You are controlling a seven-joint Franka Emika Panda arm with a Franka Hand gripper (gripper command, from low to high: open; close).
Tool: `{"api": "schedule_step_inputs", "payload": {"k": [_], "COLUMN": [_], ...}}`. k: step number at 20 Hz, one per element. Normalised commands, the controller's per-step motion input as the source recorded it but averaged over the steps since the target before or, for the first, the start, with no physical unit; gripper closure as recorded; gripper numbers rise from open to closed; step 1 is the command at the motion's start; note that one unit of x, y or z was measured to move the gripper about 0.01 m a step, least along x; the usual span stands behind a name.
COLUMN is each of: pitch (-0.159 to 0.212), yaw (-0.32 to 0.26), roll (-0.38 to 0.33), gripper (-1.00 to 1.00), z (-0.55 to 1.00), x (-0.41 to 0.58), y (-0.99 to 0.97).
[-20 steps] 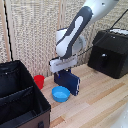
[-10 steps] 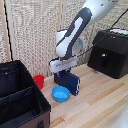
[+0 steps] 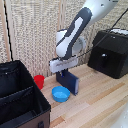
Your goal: Discover the targeted book and set your gripper to the appropriate amplitude. Smoothly guide your gripper in the direction of the book and snatch it firmly. Search for the back section of the caddy. Move the held book towards the back section and lightly deposit it inside.
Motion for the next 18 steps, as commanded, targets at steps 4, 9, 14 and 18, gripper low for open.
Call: {"api": "schedule_step_inputs", "payload": {"k": [4, 9, 14, 18], "pitch": [-0.005, 0.001, -0.005, -0.083], "yaw": [-0.191, -0.209, -0.262, -0.258], "roll": [0.000, 0.000, 0.007, -0.001], "gripper": [1.00, 1.00, 1.00, 1.00], "z": [1.00, 1.00, 1.00, 1.00], "x": [-0.018, -0.025, -0.052, -0.048], "y": [-0.17, -0.15, -0.06, 0.18]}}
